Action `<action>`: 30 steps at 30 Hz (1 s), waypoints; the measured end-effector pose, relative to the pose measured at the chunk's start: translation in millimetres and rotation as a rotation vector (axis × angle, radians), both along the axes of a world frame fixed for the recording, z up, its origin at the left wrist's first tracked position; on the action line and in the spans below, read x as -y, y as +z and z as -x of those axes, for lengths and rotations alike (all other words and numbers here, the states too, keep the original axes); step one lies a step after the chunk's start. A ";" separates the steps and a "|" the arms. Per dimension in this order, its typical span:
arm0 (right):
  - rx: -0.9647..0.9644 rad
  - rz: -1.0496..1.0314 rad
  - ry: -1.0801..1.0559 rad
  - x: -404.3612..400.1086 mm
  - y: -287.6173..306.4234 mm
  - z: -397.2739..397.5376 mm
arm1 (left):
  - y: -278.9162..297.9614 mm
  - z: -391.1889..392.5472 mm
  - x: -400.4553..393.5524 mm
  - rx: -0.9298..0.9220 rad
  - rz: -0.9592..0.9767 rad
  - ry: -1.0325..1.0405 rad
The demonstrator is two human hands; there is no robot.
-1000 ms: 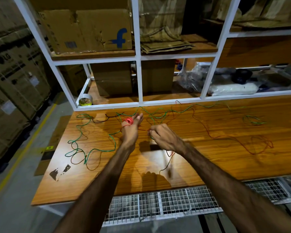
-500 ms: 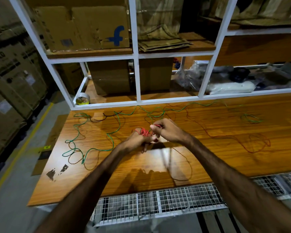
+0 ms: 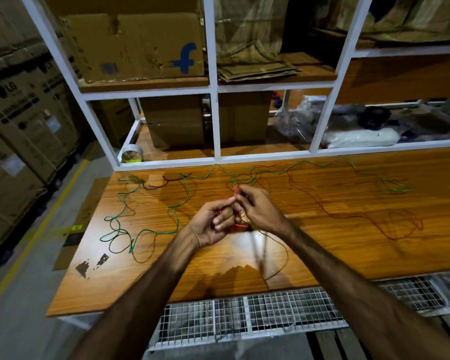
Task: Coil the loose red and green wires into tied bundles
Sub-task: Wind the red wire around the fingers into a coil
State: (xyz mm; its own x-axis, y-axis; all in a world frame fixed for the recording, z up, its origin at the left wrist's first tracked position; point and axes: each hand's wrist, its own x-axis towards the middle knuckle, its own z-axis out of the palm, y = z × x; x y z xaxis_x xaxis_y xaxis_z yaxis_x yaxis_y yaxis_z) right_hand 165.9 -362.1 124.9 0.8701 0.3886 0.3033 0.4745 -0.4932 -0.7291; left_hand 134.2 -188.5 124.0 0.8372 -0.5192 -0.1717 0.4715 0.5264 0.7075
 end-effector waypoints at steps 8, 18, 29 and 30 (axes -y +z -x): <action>0.345 0.209 0.016 5.2 1.1 12.0 | 1.2 -0.5 0.8 -0.027 0.031 0.052; 0.447 0.162 -0.150 5.6 19.1 11.4 | 4.0 3.6 -10.1 0.045 -0.237 0.013; 0.577 0.593 -0.203 13.7 1.2 -7.8 | 2.5 25.6 -3.7 0.164 -0.395 -0.402; 0.552 0.641 -0.181 14.6 -2.5 -6.6 | 7.4 24.4 -4.5 0.151 -0.334 -0.375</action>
State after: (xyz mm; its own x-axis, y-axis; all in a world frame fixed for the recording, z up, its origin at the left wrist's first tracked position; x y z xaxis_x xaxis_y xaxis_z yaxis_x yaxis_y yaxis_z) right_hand 172.5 -376.6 122.4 0.7279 0.4989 0.4705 0.5532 -0.8326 0.0271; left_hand 109.8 -184.0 131.4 0.6324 -0.7256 -0.2712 0.4644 0.0750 0.8824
